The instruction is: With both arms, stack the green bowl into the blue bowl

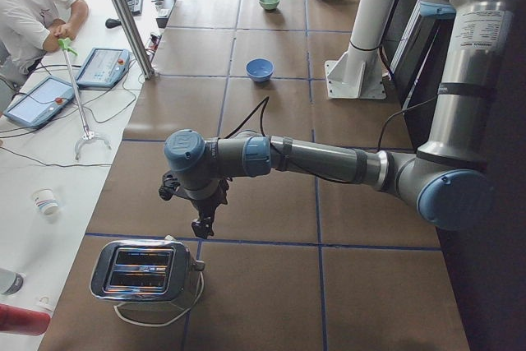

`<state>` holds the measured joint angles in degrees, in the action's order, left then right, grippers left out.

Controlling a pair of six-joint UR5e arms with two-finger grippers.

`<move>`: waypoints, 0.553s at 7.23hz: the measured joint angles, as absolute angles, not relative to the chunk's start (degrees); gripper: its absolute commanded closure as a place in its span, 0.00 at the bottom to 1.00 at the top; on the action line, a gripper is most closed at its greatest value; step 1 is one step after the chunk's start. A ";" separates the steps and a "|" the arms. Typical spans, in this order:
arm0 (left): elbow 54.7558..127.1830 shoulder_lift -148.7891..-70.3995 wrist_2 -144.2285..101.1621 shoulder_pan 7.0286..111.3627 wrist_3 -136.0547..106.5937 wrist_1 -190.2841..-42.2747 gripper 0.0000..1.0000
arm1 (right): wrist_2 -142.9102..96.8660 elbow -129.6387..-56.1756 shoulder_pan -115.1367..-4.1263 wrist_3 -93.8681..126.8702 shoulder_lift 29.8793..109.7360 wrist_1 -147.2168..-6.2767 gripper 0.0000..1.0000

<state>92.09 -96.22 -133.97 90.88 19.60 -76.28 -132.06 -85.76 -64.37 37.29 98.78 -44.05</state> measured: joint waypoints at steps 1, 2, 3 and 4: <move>92.10 -96.19 -133.95 90.88 19.53 -76.29 0.00 | -132.32 -86.40 -64.42 37.59 99.03 -43.67 1.00; 92.10 -96.16 -133.95 90.87 19.44 -76.29 0.00 | -132.78 -88.07 -64.44 39.56 99.10 -43.76 1.00; 92.11 -96.16 -133.95 90.83 19.30 -76.29 0.00 | -133.45 -90.59 -63.78 44.56 98.60 -44.18 1.00; 92.10 -96.15 -133.95 90.80 19.09 -76.29 0.00 | -133.80 -92.86 -62.20 50.87 96.77 -44.96 1.00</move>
